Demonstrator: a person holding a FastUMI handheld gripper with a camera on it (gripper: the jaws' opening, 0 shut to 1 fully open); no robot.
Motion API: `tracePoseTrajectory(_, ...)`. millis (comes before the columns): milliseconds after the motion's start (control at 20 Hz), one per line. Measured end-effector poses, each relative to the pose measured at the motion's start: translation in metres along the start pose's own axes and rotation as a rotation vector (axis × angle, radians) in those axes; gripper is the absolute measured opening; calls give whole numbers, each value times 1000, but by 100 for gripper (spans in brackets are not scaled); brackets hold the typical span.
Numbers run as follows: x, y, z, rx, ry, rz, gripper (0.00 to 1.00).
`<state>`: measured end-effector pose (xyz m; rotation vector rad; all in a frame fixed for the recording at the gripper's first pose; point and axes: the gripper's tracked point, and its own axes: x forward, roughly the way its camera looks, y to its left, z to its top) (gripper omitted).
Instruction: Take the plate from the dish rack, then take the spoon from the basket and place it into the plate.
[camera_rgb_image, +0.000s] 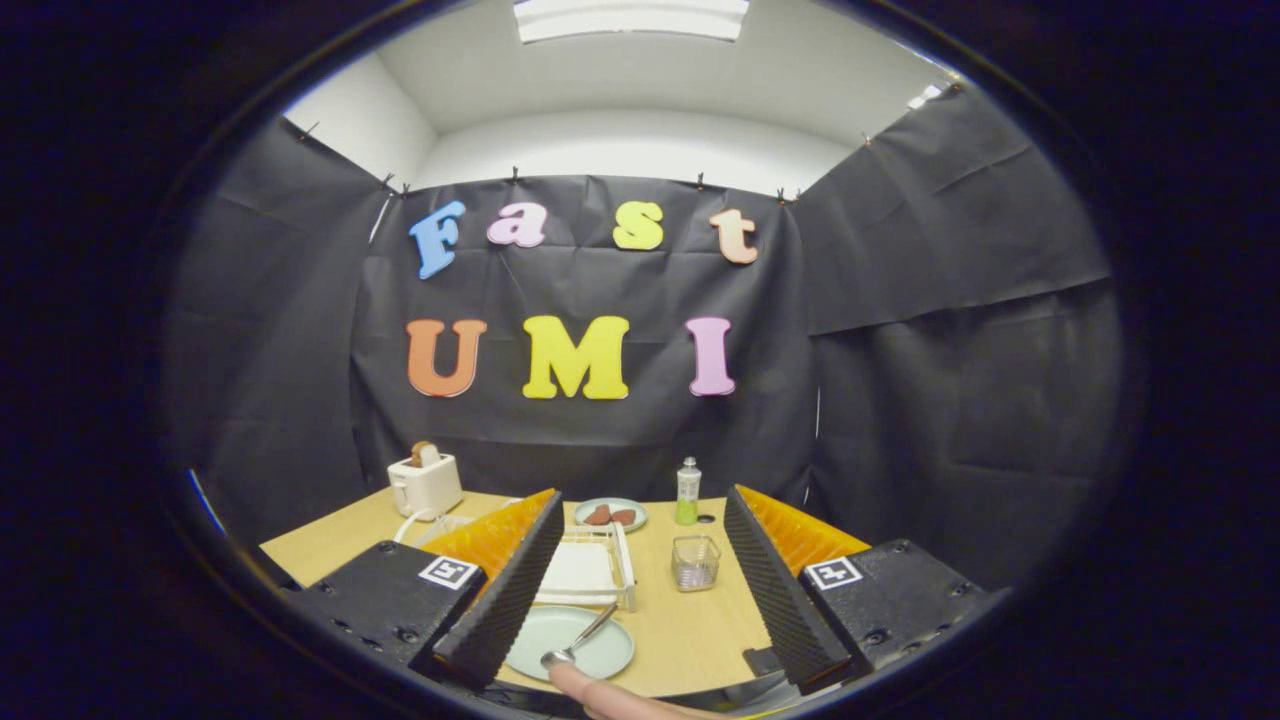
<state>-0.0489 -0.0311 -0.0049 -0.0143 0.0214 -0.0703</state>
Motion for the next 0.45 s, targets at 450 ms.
tracePoseTrajectory(450,8,-8,-13,-18,23,-27,100)
